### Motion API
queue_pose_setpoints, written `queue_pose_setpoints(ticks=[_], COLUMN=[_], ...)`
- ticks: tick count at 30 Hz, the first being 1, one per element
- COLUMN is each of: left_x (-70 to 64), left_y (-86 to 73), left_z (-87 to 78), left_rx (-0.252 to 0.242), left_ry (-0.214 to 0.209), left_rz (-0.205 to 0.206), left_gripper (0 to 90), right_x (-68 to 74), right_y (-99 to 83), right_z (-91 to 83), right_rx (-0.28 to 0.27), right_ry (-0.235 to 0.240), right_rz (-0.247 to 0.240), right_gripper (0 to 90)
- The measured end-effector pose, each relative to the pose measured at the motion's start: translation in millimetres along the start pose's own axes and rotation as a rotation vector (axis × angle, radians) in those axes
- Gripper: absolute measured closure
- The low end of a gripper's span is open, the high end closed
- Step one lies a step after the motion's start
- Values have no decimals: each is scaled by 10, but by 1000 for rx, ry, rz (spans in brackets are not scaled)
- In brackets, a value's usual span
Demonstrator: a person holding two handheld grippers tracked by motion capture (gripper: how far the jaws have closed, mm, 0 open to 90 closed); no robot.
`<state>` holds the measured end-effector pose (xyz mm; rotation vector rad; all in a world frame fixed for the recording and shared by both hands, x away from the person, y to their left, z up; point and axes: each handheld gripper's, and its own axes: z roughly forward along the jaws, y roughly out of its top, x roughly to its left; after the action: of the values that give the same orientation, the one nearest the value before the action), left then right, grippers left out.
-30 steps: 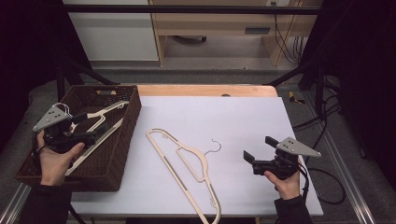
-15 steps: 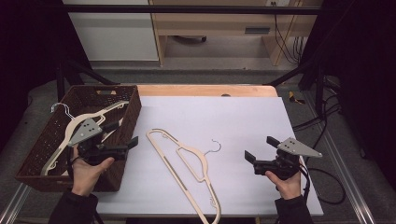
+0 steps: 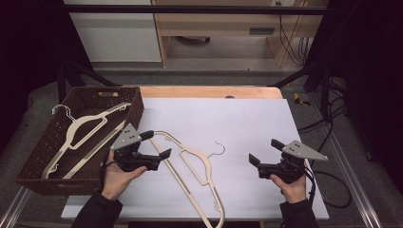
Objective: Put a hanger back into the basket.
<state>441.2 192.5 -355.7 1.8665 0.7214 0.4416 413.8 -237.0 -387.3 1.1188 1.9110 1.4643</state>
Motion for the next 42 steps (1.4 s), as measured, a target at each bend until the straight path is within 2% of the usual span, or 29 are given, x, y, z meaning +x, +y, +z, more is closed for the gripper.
queue_pose_setpoints(ticks=[5,10,13,24,27,33,38,42], left_x=[-106,-208,-244,-237,-235,-225,-252,-292], left_y=[24,20,-2,-83,-117,-170,-195,-241], left_z=[201,437,581,1124,1260,1472,1663,1813], left_rx=[31,80,106,216,239,277,320,356], left_ry=[-29,-38,-50,-84,-78,-88,-95,-95], left_rz=[20,42,40,5,16,6,25,57], left_gripper=[115,117,119,184,204,264,325,391], right_x=[10,21,24,31,29,33,39,37], right_y=[-9,-18,-24,-32,-29,-36,-39,-30], right_z=[11,20,33,46,35,44,50,40], right_rx=[3,7,10,14,11,12,14,12], right_ry=[2,5,7,19,24,28,27,27], right_rz=[1,1,-6,-3,-5,0,2,3], right_gripper=[17,17,17,19,20,21,21,21])
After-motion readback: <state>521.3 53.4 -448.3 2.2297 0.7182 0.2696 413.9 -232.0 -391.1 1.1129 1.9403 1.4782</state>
